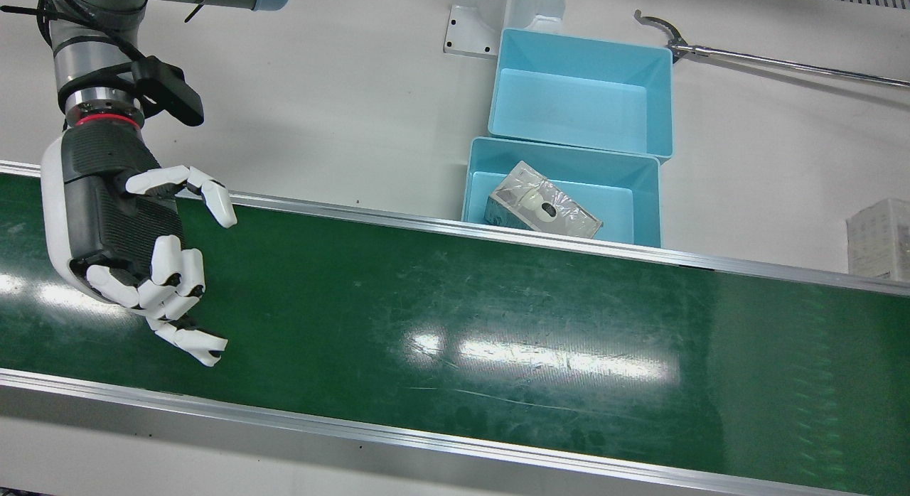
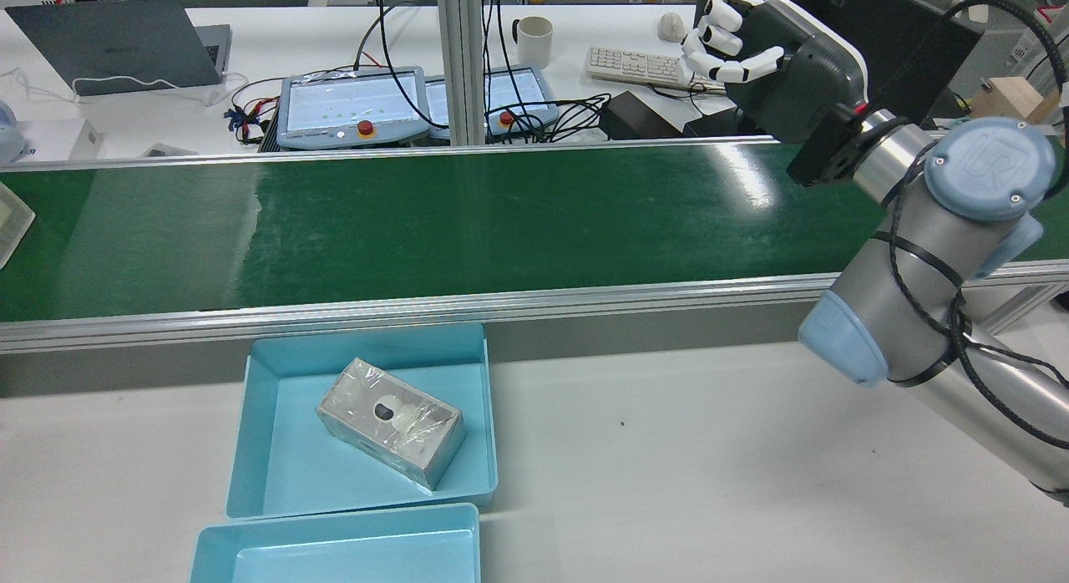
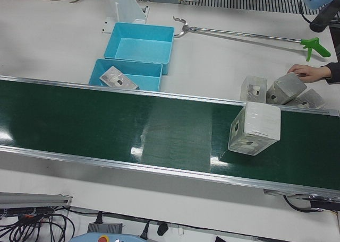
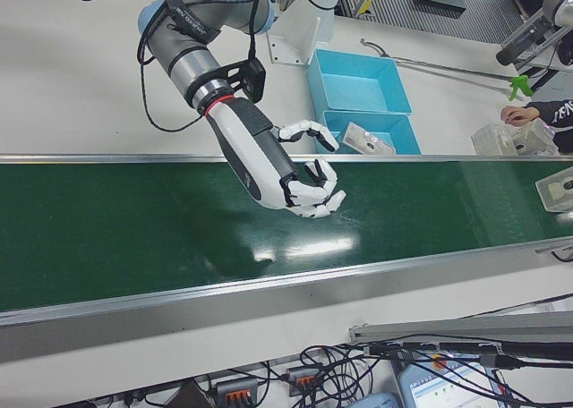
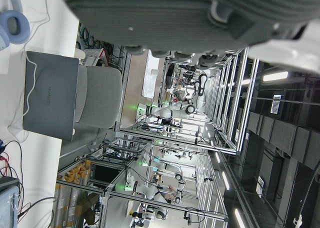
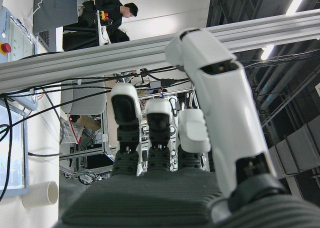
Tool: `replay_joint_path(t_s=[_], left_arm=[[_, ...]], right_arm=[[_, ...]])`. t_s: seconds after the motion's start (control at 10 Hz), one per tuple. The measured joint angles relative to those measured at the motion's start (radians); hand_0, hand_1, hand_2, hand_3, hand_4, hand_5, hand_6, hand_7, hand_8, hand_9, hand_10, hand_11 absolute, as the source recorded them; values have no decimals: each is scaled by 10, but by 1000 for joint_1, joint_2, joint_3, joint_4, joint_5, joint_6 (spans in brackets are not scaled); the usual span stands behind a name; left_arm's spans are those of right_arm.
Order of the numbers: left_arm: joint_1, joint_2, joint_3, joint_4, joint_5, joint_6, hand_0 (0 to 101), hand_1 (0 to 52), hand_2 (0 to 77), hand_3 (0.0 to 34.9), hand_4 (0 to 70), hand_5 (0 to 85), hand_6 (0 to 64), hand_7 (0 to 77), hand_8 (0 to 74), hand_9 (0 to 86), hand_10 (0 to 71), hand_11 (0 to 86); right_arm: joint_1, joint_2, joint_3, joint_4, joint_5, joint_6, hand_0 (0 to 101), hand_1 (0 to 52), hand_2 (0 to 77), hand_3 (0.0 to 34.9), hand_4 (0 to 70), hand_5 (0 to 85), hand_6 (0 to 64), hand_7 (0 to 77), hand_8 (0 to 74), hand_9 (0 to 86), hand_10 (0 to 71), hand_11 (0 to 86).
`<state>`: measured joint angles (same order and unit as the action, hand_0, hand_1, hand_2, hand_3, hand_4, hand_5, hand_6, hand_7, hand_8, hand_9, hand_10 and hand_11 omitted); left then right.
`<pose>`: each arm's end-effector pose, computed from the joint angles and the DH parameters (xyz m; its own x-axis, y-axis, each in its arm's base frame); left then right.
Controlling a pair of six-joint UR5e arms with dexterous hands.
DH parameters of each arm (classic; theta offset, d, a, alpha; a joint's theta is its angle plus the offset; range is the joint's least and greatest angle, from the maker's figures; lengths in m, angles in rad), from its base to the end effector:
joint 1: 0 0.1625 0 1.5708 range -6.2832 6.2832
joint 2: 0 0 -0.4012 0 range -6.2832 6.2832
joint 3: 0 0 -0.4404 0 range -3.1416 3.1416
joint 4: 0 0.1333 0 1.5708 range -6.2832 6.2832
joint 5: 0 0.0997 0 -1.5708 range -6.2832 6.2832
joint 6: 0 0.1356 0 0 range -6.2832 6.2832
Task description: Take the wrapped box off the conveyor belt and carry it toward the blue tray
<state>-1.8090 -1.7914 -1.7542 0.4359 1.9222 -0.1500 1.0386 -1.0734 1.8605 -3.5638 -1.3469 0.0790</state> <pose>-0.2297 -0.5789 0.4846 -0.9813 -0.1069 0.1602 -0.1559 -0.0475 -0.9866 -0.1948 -0.6528 0.2491 -0.9282 0.3393 -0.1527 0.2551 0.2816 -0.9250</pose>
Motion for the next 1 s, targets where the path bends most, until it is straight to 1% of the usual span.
replay_joint_path(t_s=[0.1,0.2,0.3,0.4,0.5,0.6,0.7,0.8,0.9,1.0], left_arm=[[0,0,0,0,0,0,0,0,5,0,0,11,0,5,0,0,0,0],[0,0,0,0,0,0,0,0,5,0,0,11,0,5,0,0,5,0],[0,0,0,0,0,0,0,0,5,0,0,11,0,0,0,0,5,0],[0,0,0,0,0,0,0,0,11,0,0,11,0,0,0,0,0,0],[0,0,0,0,0,0,0,0,5,0,0,11,0,0,0,0,0,0],[0,0,0,0,0,0,0,0,5,0,0,11,0,0,0,0,0,0],[0,0,0,0,0,0,0,0,5,0,0,11,0,0,0,0,5,0],[0,0,0,0,0,0,0,0,5,0,0,11,0,5,0,0,0,0],[0,0,0,0,0,0,0,0,5,0,0,11,0,0,0,0,5,0],[0,0,0,0,0,0,0,0,11,0,0,11,0,0,0,0,0,0]], right_arm=[[7,-4,3,-1,-2,-1,566,191,404,6,502,698,627,698,480,611,535,605],[8,-6,4,-3,-3,-2,566,191,404,6,502,698,627,698,480,611,535,605],[9,-8,5,-7,-3,-2,587,202,398,7,502,698,627,698,573,709,556,720],[9,-13,14,-26,-2,-3,587,202,409,7,502,698,627,698,545,698,535,704],[10,-26,34,-58,0,-6,587,202,409,7,502,698,627,698,545,698,535,704],[11,-50,68,-102,2,-13,595,245,436,8,502,698,627,698,535,693,502,704],[12,-81,107,-143,5,-23,597,245,458,7,496,698,627,698,513,698,485,704],[13,-101,130,-165,6,-29,610,256,480,7,464,698,627,698,496,676,464,693],[15,-114,142,-178,7,-34,612,256,507,6,458,698,627,698,496,676,464,660],[15,-121,147,-184,11,-39,612,284,524,5,464,698,627,698,491,671,464,671]])
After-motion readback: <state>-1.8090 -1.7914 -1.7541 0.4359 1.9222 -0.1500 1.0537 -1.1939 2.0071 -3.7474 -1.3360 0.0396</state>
